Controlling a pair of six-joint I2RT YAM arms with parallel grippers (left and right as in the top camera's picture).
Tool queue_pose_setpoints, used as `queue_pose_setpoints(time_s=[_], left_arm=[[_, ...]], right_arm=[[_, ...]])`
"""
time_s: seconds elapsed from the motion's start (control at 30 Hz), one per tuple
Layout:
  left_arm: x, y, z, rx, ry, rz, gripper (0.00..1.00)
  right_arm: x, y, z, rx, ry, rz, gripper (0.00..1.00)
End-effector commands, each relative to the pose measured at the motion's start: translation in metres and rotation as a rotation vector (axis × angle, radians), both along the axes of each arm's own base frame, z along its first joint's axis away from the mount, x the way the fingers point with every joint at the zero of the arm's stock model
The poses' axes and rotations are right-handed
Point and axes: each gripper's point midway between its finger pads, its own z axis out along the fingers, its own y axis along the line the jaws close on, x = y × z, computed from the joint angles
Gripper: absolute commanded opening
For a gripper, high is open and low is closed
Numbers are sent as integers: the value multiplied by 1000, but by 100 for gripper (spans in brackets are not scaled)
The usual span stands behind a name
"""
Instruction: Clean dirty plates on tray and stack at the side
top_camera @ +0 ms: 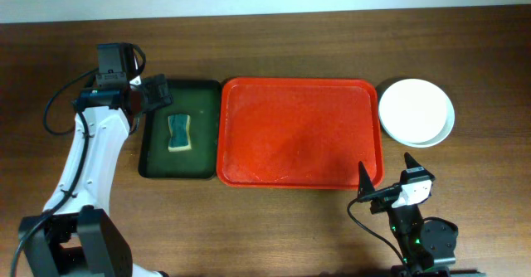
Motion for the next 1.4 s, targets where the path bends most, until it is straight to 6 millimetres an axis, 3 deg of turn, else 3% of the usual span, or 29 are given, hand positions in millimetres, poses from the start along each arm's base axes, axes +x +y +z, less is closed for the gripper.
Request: queue_pose_setpoints(time_s=[0.0, 0.23, 0.33, 0.43, 0.53, 0.6, 0.73, 0.9, 1.03, 1.13, 1.23, 1.37], left_arm=[[1, 1, 5, 1, -12, 11, 99], [0, 1, 4, 2, -10, 11, 99], [-1, -5, 18, 3, -45, -1, 99], [-7, -20, 62, 5, -153, -38, 99], [-29, -43, 130, 0, -326, -94, 99], [-47, -47, 167, -4, -427, -106, 99], [-84, -45, 223, -5, -591, -105, 99], [-127, -42, 265, -6, -724, -103, 100], [-167, -39, 269, -6, -733, -103, 99], [-200, -37, 259, -6, -692, -103, 99], [-230, -36, 231, -5, -611, -104, 99], [-253, -34, 187, -5, -544, -105, 99]], right_arm=[[0, -1, -2, -3, 1, -4, 99], [0, -1, -2, -3, 1, -4, 99], [0, -1, -2, -3, 1, -4, 99], [0, -1, -2, -3, 1, -4, 99], [0, -1, -2, -3, 1, -4, 99], [0, -1, -2, -3, 1, -4, 99], [0, -1, -2, -3, 1, -4, 98], [0, -1, -2, -3, 1, -4, 99], [0, -1, -2, -3, 1, -4, 99], [0, -1, -2, -3, 1, -4, 99], [0, -1, -2, -3, 1, -4, 99], [0, -1, -2, -3, 1, -4, 98]])
